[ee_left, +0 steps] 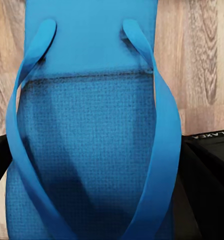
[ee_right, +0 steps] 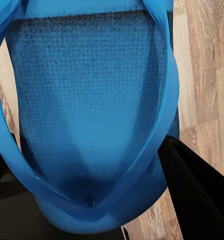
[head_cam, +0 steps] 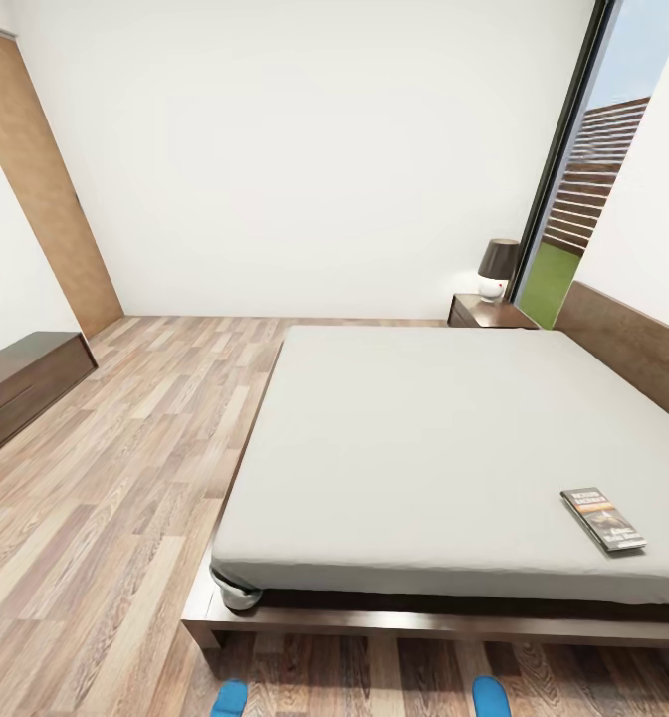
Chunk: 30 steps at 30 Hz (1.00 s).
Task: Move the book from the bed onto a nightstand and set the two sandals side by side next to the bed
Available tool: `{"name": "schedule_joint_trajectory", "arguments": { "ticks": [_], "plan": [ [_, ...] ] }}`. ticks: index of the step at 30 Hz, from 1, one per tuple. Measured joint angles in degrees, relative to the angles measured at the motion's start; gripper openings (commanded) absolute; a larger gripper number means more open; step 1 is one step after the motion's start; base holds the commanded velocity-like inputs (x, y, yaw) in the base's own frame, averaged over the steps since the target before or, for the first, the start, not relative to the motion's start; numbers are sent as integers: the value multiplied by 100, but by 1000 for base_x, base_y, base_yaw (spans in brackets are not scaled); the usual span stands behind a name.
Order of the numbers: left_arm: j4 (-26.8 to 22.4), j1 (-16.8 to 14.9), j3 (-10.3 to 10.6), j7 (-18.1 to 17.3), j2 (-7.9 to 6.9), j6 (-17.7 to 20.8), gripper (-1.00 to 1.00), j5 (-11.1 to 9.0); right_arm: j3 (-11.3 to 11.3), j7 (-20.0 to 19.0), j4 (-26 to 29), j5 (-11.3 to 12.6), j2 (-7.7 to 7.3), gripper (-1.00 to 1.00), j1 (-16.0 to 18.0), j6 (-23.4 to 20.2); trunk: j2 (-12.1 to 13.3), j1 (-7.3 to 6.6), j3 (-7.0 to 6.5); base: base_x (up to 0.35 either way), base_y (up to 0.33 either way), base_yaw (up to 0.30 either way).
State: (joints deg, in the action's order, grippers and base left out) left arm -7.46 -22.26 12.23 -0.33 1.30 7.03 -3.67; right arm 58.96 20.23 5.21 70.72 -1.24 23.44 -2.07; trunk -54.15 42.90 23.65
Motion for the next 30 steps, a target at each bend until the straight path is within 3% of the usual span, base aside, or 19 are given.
{"name": "schedule_joint_trajectory", "arguments": {
  "ticks": [2, 30],
  "plan": [
    [-2, 149, -4, -1, -2, 18, -100, -2, -1, 0, 1, -1, -1, -100, -3, 0, 0, 0, 0, 0, 0, 0],
    [-11, 159, 0, 57, 0, -19, -100, 23, 3, -9, 2, -39, -2, -100, -8, -1, 0, 0, 0, 0, 0, 0]
  ]
}}
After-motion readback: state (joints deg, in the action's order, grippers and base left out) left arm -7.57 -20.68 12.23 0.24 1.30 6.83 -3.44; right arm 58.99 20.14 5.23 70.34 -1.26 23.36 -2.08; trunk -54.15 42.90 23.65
